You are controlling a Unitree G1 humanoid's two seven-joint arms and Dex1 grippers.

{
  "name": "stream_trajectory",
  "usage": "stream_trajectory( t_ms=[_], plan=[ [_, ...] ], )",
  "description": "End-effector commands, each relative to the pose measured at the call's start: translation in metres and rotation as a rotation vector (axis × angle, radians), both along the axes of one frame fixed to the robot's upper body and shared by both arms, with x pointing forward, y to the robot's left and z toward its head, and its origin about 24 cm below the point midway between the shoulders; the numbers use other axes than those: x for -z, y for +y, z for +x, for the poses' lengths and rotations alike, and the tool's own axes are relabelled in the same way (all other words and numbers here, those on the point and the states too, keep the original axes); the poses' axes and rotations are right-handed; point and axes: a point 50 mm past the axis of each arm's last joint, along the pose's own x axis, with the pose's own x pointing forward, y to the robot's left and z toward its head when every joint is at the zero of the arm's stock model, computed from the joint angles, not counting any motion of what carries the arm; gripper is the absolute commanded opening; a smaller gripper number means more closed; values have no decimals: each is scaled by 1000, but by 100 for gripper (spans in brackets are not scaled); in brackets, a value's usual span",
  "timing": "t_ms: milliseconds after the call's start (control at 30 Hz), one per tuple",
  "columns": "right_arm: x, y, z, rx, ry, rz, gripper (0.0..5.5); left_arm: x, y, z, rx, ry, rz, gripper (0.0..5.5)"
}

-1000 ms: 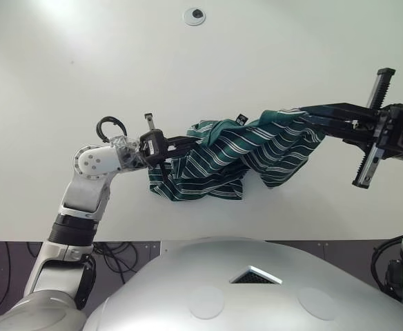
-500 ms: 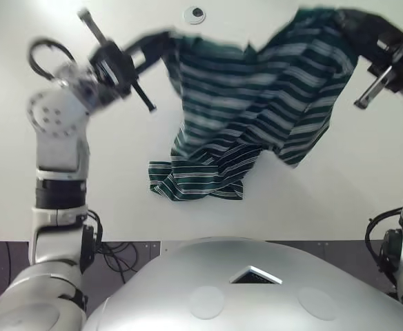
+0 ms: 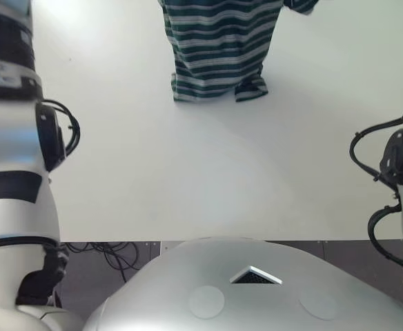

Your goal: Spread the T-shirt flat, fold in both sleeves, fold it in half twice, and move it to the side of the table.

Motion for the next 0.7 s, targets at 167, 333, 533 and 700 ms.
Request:
stream_trajectory(
  t_ms=[167,333,533,700],
  plan=[
    [-54,-2,12,142,-155,22,0,-62,-1,8,-148,-190,-38,1],
    [-63,-4,3,105,-271,51,0,-65,-2,4,-109,-233,-58,1],
    [-59,7,-28,-146,-463,-27,0,-28,16,-11,35,-180,-40,1],
    [40,15,-110,-716,-58,-204,0,41,54,-89,354,231,-169,1]
  ],
)
